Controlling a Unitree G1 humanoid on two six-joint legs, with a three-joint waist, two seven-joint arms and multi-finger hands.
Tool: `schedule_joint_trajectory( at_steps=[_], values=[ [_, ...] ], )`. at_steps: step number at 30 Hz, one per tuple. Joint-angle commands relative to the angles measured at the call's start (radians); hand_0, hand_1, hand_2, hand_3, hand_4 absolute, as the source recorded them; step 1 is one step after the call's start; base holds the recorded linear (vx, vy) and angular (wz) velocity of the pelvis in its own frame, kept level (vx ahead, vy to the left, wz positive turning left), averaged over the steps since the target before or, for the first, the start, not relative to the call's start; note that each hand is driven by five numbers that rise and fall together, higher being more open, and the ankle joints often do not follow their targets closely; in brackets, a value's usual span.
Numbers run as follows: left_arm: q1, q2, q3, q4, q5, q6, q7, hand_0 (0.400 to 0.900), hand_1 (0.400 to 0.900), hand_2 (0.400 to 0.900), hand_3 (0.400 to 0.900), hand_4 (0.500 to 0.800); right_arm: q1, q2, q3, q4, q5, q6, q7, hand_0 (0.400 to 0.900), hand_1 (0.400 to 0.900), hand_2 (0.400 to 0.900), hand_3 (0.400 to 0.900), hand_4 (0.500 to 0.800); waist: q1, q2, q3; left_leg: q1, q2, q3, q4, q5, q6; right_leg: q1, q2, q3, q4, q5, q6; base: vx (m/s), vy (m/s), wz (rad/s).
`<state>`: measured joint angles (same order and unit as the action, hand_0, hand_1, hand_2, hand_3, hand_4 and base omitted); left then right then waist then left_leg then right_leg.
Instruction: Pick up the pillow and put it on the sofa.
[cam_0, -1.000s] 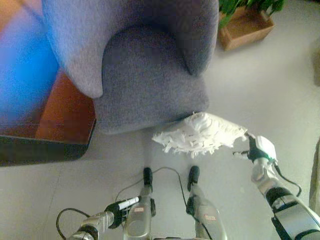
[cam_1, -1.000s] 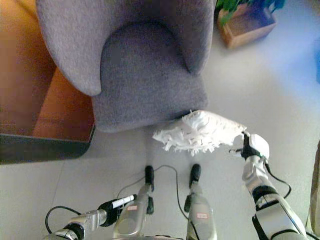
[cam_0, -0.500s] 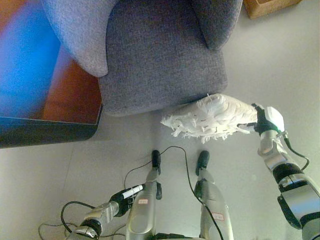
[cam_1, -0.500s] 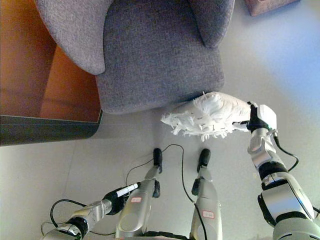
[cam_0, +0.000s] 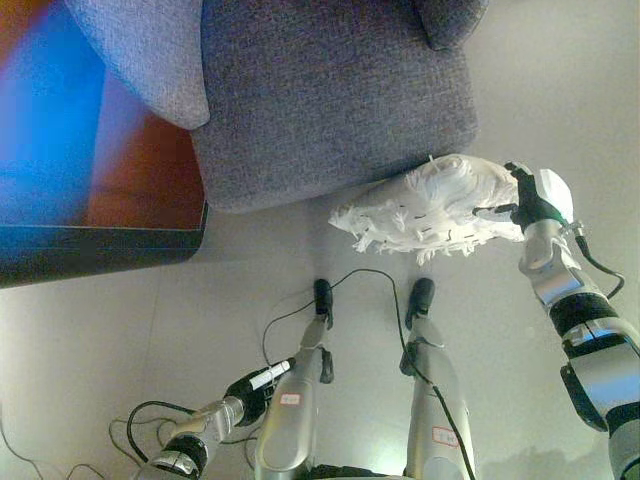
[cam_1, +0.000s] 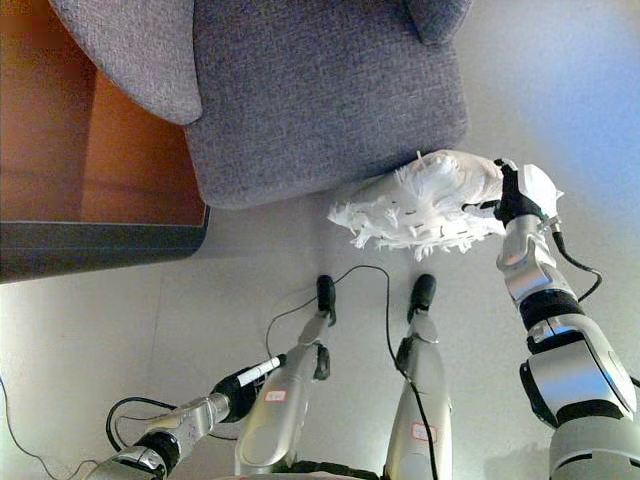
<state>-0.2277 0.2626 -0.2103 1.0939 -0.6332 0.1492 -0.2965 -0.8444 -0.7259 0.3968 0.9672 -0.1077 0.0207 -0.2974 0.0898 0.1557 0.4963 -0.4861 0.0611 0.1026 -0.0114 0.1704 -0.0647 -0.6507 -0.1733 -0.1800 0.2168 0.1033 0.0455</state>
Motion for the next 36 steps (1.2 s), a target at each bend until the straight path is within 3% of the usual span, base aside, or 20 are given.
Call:
schedule_joint_trajectory(
  at_steps=[1, 11, 18, 19, 20, 28, 36],
  values=[
    [0.070, 0.012, -0.075, 0.065, 0.014, 0.058, 0.034, 0.900, 0.900, 0.900, 0.900, 0.800, -0.103, -0.112, 0.044, -0.081, 0.043, -0.002, -0.010, 0.900, 0.900, 0.900, 0.900, 0.800, 0.007, 0.000, 0.024, -0.110, -0.051, -0.032, 0.076, -0.046, 0.008, -0.020, 0.053, -0.055, 0.091, -0.128, 0.018, 0.00, 0.000, 0.00],
    [0.049, 0.007, -0.092, 0.056, -0.020, 0.069, 0.047, 0.900, 0.900, 0.900, 0.900, 0.800, -0.224, -0.103, 0.115, -0.136, 0.043, 0.055, 0.059, 0.900, 0.900, 0.900, 0.900, 0.800, 0.015, 0.012, 0.024, -0.161, -0.058, -0.044, 0.077, -0.037, 0.009, -0.072, 0.046, -0.042, 0.089, -0.116, 0.026, 0.00, 0.020, 0.01],
    [0.048, 0.013, -0.103, 0.039, -0.025, 0.073, 0.045, 0.900, 0.900, 0.900, 0.900, 0.800, -0.347, -0.111, 0.200, -0.159, -0.008, 0.134, 0.137, 0.900, 0.900, 0.900, 0.900, 0.800, 0.032, 0.021, 0.024, -0.182, -0.060, -0.057, 0.066, -0.026, 0.008, -0.094, 0.041, -0.040, 0.082, -0.108, 0.030, -0.01, 0.003, 0.04],
    [0.048, 0.015, -0.104, 0.037, -0.029, 0.070, 0.045, 0.900, 0.900, 0.900, 0.900, 0.800, -0.362, -0.113, 0.211, -0.161, -0.009, 0.135, 0.156, 0.575, 0.575, 0.575, 0.575, 0.605, 0.035, 0.020, 0.024, -0.185, -0.059, -0.058, 0.064, -0.025, 0.009, -0.096, 0.042, -0.041, 0.082, -0.108, 0.029, 0.00, 0.000, 0.00],
    [0.048, 0.017, -0.101, 0.035, -0.029, 0.071, 0.046, 0.900, 0.900, 0.900, 0.900, 0.800, -0.378, -0.110, 0.223, -0.165, -0.008, 0.145, 0.180, 0.400, 0.400, 0.400, 0.400, 0.500, 0.038, 0.019, 0.024, -0.188, -0.058, -0.060, 0.064, -0.025, 0.008, -0.099, 0.043, -0.042, 0.084, -0.110, 0.030, 0.00, 0.000, 0.00],
    [0.053, 0.029, -0.099, 0.015, -0.031, 0.071, 0.050, 0.900, 0.900, 0.900, 0.900, 0.800, -0.391, -0.127, 0.236, -0.177, 0.044, 0.151, 0.204, 0.400, 0.400, 0.400, 0.400, 0.500, 0.045, 0.010, 0.024, -0.178, -0.058, -0.068, 0.062, -0.029, 0.011, -0.092, 0.043, -0.049, 0.094, -0.114, 0.030, -0.01, -0.013, 0.01],
    [0.060, 0.035, -0.092, 0.004, -0.027, 0.072, 0.039, 0.900, 0.900, 0.900, 0.900, 0.800, -0.355, -0.138, 0.202, -0.158, 0.052, 0.088, 0.263, 0.400, 0.400, 0.400, 0.400, 0.500, 0.041, 0.008, 0.024, -0.108, -0.056, -0.061, 0.046, -0.036, 0.010, -0.030, 0.040, -0.062, 0.082, -0.121, 0.028, 0.00, 0.000, 0.00]
  ],
)
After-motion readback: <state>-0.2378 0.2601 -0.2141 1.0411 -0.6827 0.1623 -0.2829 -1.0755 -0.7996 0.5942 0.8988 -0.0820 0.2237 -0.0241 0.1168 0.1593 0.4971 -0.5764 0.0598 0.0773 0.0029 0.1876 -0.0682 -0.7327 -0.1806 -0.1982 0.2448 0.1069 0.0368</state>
